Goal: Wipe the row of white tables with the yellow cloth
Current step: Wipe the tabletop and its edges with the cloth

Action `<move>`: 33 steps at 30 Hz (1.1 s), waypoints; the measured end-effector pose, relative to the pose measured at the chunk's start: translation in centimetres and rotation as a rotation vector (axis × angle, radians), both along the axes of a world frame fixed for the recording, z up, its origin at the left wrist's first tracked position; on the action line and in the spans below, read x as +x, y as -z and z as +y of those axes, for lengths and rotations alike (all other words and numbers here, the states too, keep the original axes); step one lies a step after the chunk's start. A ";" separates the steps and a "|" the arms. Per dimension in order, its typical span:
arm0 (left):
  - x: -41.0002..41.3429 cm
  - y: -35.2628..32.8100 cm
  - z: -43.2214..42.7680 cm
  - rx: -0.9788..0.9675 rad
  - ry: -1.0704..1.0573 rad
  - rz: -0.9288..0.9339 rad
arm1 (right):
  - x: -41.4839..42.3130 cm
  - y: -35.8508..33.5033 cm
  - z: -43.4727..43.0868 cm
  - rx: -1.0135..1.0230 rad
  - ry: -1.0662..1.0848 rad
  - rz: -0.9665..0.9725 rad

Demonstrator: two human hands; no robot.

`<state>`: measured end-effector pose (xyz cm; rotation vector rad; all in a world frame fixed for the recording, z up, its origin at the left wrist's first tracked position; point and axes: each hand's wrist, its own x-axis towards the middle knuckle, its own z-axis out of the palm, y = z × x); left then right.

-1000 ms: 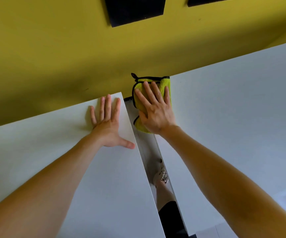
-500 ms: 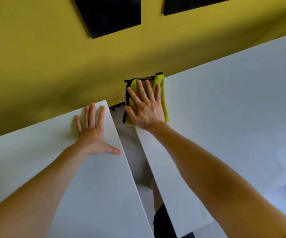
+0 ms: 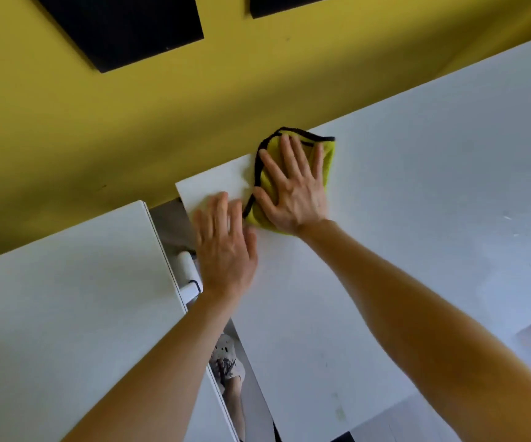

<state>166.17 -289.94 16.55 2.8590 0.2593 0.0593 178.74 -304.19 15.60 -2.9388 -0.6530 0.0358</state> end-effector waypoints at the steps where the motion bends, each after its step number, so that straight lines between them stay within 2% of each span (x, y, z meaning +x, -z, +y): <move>1: -0.2 0.5 -0.2 -0.005 -0.014 -0.010 | -0.7 0.2 1.3 0.014 -0.103 0.004; 3: -0.6 1.3 -0.2 0.008 -0.024 -0.052 | -0.4 0.2 0.9 0.024 -0.287 -0.002; 5: -0.5 1.4 -0.3 0.030 -0.025 -0.077 | 2.2 0.0 -2.6 0.014 -0.312 -0.020; 9: -0.6 1.6 -0.6 0.042 -0.020 -0.098 | 8.4 -0.7 -12.3 -0.060 0.019 -0.019; 11: -0.6 1.8 -0.6 0.045 -0.019 -0.101 | 9.2 -0.9 -13.1 -0.043 0.138 0.000; 13: -0.6 1.8 -0.7 0.051 -0.023 -0.100 | 7.1 -0.6 -10.2 0.017 0.203 -0.018; 15: -0.6 1.7 -0.6 0.066 -0.021 -0.103 | 2.7 -0.4 -5.2 0.088 0.130 -0.009; 17: -0.5 1.6 -0.4 0.073 -0.008 -0.103 | -1.4 -0.6 -1.2 0.132 -0.042 0.036; 20: -0.6 1.5 -0.5 0.084 0.006 -0.106 | -0.5 -0.6 -3.6 0.149 -0.269 0.027; 22: -0.5 1.7 -0.5 0.082 -0.004 -0.118 | 3.0 -0.1 -9.2 0.120 -0.163 -0.032; 25: -0.7 1.7 -0.6 0.088 0.017 -0.157 | 6.9 -0.5 -17.5 0.091 0.264 -0.057; 26: -0.7 1.7 -0.6 0.088 0.046 -0.167 | 6.9 -0.7 -18.3 0.077 0.349 -0.049; 29: -0.8 1.5 -0.5 0.049 0.153 -0.178 | 2.0 -0.7 -14.6 0.168 0.356 -0.035; 33: -0.5 1.2 -0.4 0.038 0.177 -0.247 | -9.5 -1.3 -7.8 0.230 0.054 0.045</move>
